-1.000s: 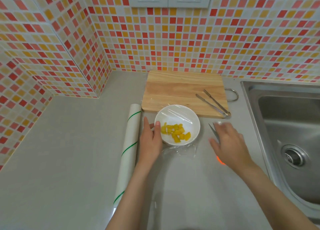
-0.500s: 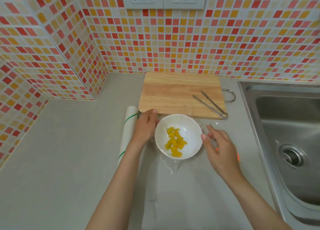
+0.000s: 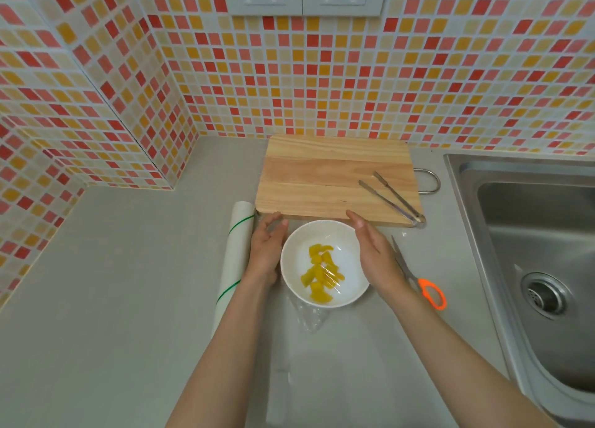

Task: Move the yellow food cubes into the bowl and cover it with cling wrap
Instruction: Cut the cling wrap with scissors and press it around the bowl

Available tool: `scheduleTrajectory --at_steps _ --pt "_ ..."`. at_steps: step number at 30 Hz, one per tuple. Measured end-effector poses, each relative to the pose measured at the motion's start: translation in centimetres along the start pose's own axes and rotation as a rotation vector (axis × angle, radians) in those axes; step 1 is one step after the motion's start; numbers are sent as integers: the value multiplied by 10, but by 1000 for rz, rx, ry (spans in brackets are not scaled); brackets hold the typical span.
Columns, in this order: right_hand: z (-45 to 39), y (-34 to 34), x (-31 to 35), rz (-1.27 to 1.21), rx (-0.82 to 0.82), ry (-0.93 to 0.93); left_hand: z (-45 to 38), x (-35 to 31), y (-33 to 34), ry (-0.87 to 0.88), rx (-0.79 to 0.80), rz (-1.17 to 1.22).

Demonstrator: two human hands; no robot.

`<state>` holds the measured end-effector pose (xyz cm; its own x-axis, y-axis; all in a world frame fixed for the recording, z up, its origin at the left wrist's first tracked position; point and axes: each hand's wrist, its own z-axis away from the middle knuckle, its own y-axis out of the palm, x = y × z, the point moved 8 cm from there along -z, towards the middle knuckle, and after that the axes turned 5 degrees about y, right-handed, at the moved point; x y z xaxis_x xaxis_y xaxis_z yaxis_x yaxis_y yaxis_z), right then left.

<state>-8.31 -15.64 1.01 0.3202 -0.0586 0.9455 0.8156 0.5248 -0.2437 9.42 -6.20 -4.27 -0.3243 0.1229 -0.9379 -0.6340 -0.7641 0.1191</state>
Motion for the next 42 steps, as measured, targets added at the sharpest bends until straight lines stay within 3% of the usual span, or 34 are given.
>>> scheduleTrajectory --at_steps 4,12,15,19,27,31,34,38,42 --pt "3 4 -14 -129 -28 74 1 5 0 2 -2 63" --pt "7 11 -36 -334 30 383 -3 -3 7 63 167 -182" --pt "10 15 -37 -464 32 381 -4 -9 0 175 48 -308" --pt "17 11 -42 -566 -92 340 1 -20 -6 397 -152 -433" --pt "32 -12 -43 -456 -217 211 14 -32 -5 511 -172 -529" --pt "24 -33 -13 -330 -173 -25 60 -44 -24 504 -253 -297" --pt "8 -21 15 -198 4 -124 100 -24 -12 452 -141 -172" --pt "-4 -2 13 -36 115 -117 112 11 18 290 95 -11" --pt "-9 -3 6 -71 65 -38 101 19 25 257 70 116"
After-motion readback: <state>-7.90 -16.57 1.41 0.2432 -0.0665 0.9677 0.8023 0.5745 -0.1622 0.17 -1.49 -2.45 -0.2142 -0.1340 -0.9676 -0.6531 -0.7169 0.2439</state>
